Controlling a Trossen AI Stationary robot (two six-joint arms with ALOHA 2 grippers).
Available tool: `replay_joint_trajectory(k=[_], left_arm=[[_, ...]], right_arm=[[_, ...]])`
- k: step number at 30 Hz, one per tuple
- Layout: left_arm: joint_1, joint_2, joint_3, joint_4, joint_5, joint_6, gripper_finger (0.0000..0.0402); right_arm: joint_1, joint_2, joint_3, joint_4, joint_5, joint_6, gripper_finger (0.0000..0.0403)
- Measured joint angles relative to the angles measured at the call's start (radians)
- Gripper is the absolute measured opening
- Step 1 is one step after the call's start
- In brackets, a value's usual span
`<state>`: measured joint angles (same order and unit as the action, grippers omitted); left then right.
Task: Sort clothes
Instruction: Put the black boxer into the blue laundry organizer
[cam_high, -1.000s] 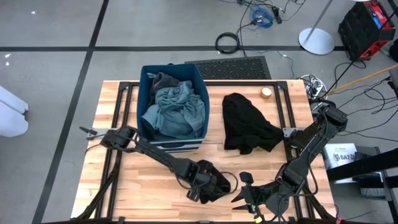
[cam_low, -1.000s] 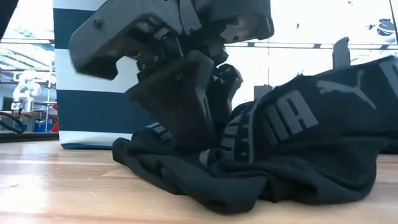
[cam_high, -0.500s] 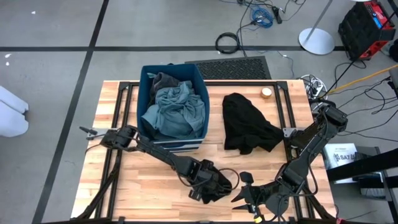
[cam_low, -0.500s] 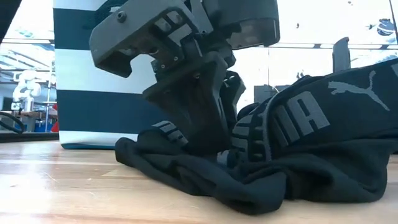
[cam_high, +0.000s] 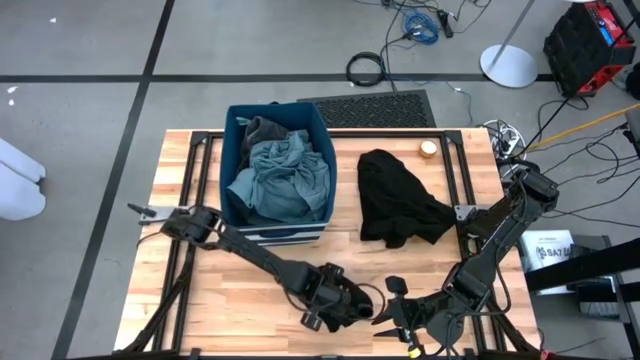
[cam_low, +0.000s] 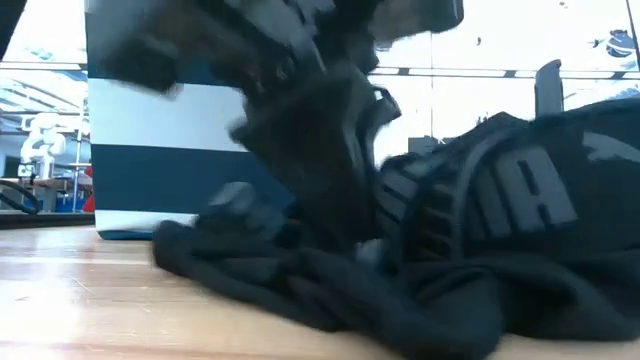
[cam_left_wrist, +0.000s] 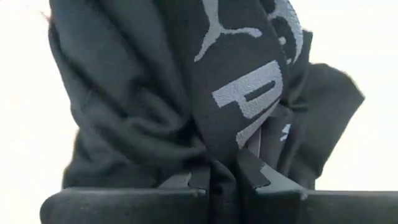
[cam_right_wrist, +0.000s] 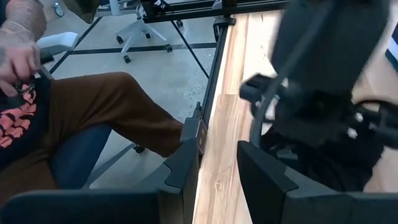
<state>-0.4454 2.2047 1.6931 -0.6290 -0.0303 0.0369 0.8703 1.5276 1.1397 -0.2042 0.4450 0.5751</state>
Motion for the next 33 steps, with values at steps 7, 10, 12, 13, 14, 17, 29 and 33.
replay_joint_trajectory(k=[7, 10, 12, 13, 14, 17, 29, 33], left_arm=[[-0.061, -0.096, 0.088, -0.149, -0.186, 0.003, 0.0027], [-0.088, -0.149, 0.103, -0.196, -0.256, -0.002, 0.0027], [-0.103, -0.197, 0.105, -0.219, -0.303, -0.005, 0.0027], [-0.112, -0.224, 0.107, -0.230, -0.328, -0.010, 0.0027], [-0.120, -0.251, 0.107, -0.249, -0.358, -0.024, 0.0027], [-0.140, -0.326, 0.107, -0.287, -0.444, -0.054, 0.0027], [-0.141, -0.616, 0.107, -0.263, -0.843, 0.009, 0.0027], [-0.086, -0.700, 0.107, -0.242, -0.938, 0.110, 0.0027]], right_arm=[[0.002, 0.000, 0.000, -0.013, -0.002, 0.015, 0.0100], [0.002, 0.000, 0.000, -0.012, -0.001, 0.015, 0.0100], [0.002, 0.000, 0.000, -0.011, -0.001, 0.015, 0.0100], [0.002, 0.000, 0.000, -0.011, -0.001, 0.015, 0.0100], [0.002, 0.000, 0.000, -0.011, -0.001, 0.017, 0.0100], [0.002, 0.000, 0.000, -0.011, -0.001, 0.019, 0.0100], [0.002, 0.000, 0.000, -0.011, -0.001, 0.016, 0.0100], [0.002, 0.000, 0.000, -0.011, -0.001, 0.015, 0.0100]])
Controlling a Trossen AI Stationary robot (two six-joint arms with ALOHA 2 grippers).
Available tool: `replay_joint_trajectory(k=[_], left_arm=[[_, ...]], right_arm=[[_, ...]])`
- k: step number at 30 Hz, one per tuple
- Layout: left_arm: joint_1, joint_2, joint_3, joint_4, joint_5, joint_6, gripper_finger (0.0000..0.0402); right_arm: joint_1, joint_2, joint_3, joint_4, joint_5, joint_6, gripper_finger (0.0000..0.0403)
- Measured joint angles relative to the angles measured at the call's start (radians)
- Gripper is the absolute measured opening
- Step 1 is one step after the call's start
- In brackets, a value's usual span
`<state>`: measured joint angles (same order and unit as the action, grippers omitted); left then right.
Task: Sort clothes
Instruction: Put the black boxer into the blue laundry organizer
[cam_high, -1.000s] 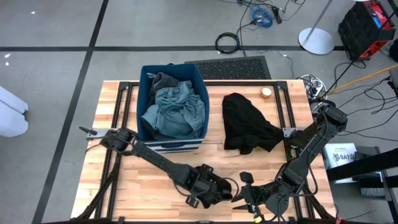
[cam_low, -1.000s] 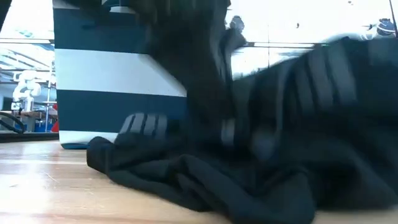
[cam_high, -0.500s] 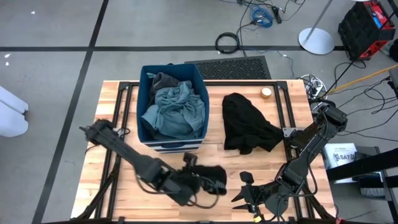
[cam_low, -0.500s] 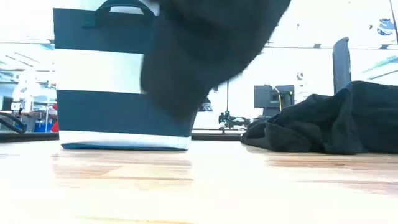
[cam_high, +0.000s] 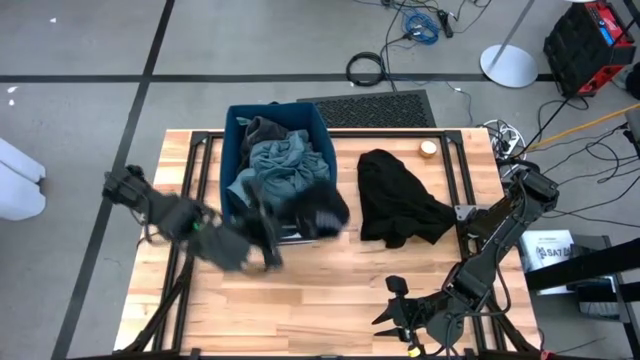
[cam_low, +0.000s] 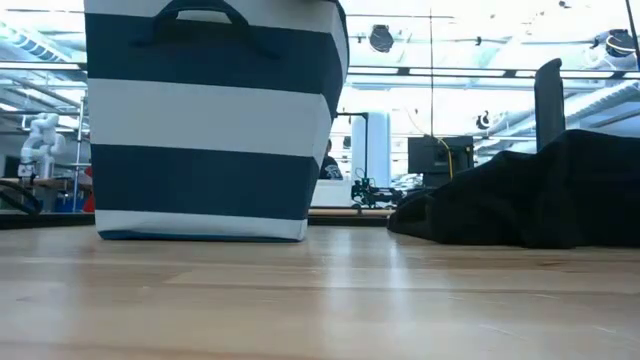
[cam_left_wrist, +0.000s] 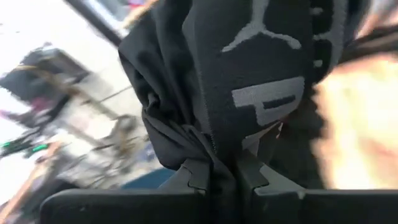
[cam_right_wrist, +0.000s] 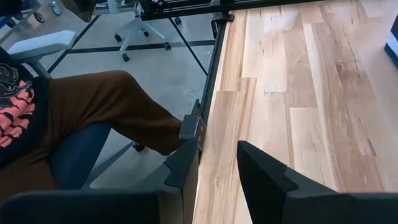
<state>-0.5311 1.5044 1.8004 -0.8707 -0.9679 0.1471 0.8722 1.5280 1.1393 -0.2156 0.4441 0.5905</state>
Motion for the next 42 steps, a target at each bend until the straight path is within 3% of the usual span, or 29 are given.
replay_joint_trajectory(k=[3, 7, 14, 19, 29, 35, 42], left_arm=[[0.087, -0.061, 0.000, 0.001, -0.048, 0.057, 0.0027], [0.253, -0.132, 0.000, 0.001, -0.007, 0.083, 0.0027], [0.618, -0.175, 0.000, -0.010, 0.283, 0.076, 0.0027], [0.803, -0.161, -0.048, -0.016, 0.501, 0.023, 0.0027], [0.975, -0.157, -0.356, -0.061, 0.722, -0.056, 0.0026], [1.063, -0.158, -0.572, -0.019, 0.731, -0.055, 0.0026], [1.133, -0.158, -0.721, 0.009, 0.762, -0.055, 0.0035]], right_arm=[[0.000, 0.000, 0.000, -0.001, 0.001, -0.003, 0.0100], [0.000, 0.000, 0.000, -0.012, 0.001, -0.007, 0.0100], [0.000, 0.000, 0.000, -0.080, 0.004, -0.003, 0.0100], [0.000, 0.000, 0.000, -0.109, 0.004, 0.000, 0.0100], [0.004, 0.000, 0.000, -0.123, 0.002, 0.034, 0.0100], [0.007, 0.000, 0.000, -0.120, 0.004, 0.034, 0.0100], [-0.008, 0.000, 0.000, -0.120, 0.006, 0.021, 0.0100]])
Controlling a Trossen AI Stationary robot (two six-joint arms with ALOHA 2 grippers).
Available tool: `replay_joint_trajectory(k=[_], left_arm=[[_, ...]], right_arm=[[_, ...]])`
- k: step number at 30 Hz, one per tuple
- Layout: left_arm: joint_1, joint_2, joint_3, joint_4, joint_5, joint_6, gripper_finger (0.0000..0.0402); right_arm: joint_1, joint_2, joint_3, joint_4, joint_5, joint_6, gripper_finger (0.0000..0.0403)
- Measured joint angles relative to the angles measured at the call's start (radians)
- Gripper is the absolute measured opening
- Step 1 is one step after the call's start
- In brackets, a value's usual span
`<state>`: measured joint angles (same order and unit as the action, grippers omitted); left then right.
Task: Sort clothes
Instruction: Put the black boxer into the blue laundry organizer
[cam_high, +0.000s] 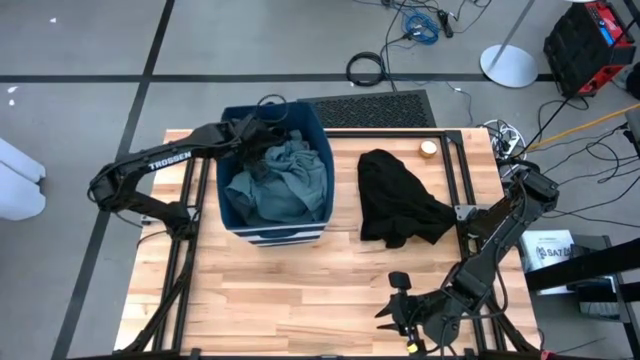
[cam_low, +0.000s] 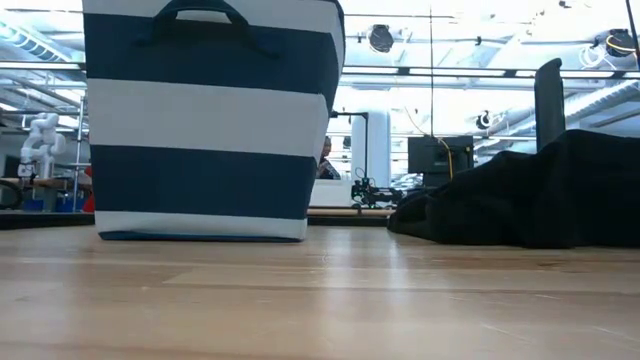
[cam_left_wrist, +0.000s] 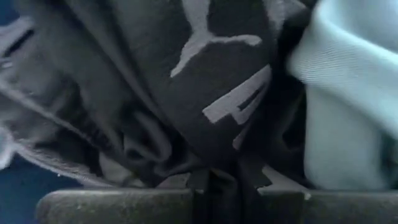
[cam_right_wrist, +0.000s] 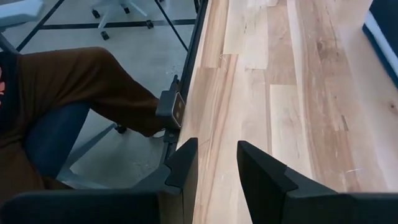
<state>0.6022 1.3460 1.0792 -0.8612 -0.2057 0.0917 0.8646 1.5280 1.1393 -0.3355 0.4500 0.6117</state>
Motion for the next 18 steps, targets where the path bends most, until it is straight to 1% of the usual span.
replay_joint_trajectory(k=[10, 13, 15, 18], left_arm=[[-0.018, 0.000, -0.015, 0.004, 0.008, -0.027, 0.0039], [-0.034, 0.001, -0.002, -0.006, 0.007, 0.003, 0.0041], [-0.049, 0.003, 0.025, -0.031, 0.008, 0.041, 0.0052], [-0.069, 0.003, 0.077, -0.056, 0.018, 0.070, 0.0083]], right_arm=[[-0.021, 0.000, 0.000, -0.005, 0.000, -0.031, 0.0100], [-0.021, 0.000, 0.000, -0.014, 0.000, -0.032, 0.0100], [-0.021, 0.000, 0.000, -0.016, 0.000, -0.033, 0.0100], [-0.023, 0.000, 0.000, -0.016, 0.000, -0.038, 0.0100]])
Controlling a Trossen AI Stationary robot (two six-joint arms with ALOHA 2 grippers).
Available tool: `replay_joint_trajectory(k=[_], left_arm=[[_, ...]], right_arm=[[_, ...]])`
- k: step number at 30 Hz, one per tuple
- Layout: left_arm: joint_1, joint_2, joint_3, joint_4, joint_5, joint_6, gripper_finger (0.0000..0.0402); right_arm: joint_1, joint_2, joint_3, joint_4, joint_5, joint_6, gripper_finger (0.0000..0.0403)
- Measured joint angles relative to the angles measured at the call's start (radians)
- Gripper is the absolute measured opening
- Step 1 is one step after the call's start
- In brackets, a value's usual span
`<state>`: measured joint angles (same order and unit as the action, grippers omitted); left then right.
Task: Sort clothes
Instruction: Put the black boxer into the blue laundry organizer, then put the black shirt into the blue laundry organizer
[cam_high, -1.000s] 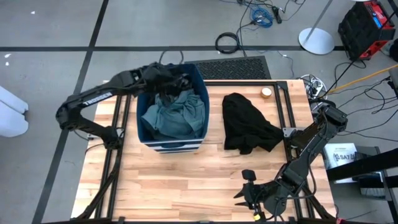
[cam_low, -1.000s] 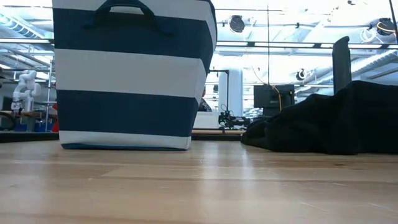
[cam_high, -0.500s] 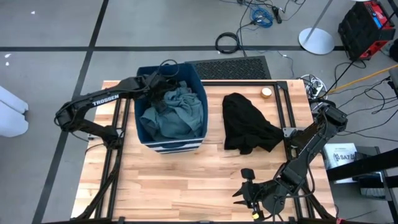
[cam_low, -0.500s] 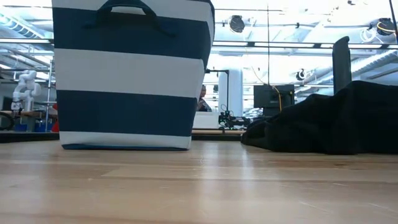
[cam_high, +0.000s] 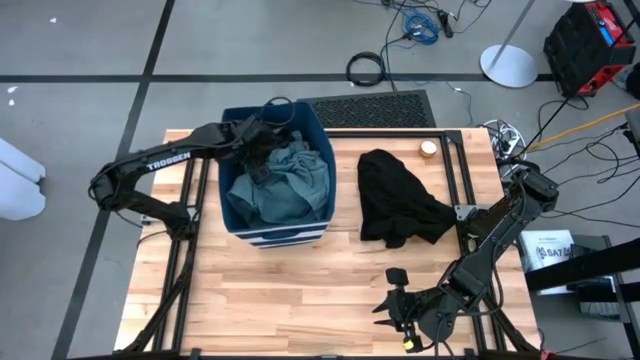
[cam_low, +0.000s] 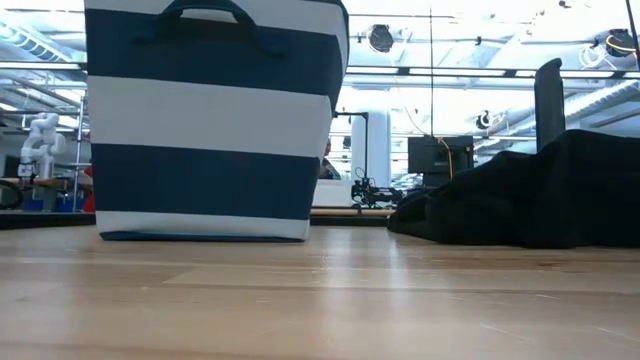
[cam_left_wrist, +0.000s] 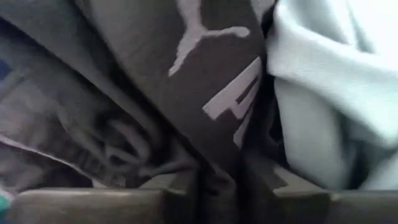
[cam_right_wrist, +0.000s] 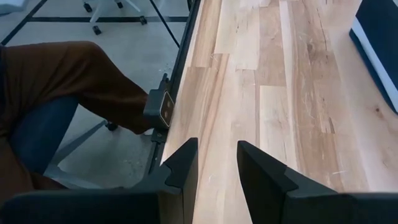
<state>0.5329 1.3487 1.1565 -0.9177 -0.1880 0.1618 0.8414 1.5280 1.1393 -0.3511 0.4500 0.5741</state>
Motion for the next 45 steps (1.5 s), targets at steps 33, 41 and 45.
replay_joint_trajectory(k=[33, 41, 45], left_arm=[[-0.663, -0.276, 0.182, 0.158, -0.128, -0.318, 0.0241], [-0.937, -0.172, 0.082, 0.443, -0.285, -0.312, 0.0242], [-1.056, -0.078, 0.081, 0.525, -0.395, -0.287, 0.0242]], right_arm=[[-0.108, -0.031, 0.000, -0.670, 0.279, 0.561, 0.0100], [-0.335, -0.063, 0.000, -0.797, 0.080, 0.458, 0.0107], [-0.429, -0.085, 0.000, -0.807, 0.005, 0.341, 0.0120]])
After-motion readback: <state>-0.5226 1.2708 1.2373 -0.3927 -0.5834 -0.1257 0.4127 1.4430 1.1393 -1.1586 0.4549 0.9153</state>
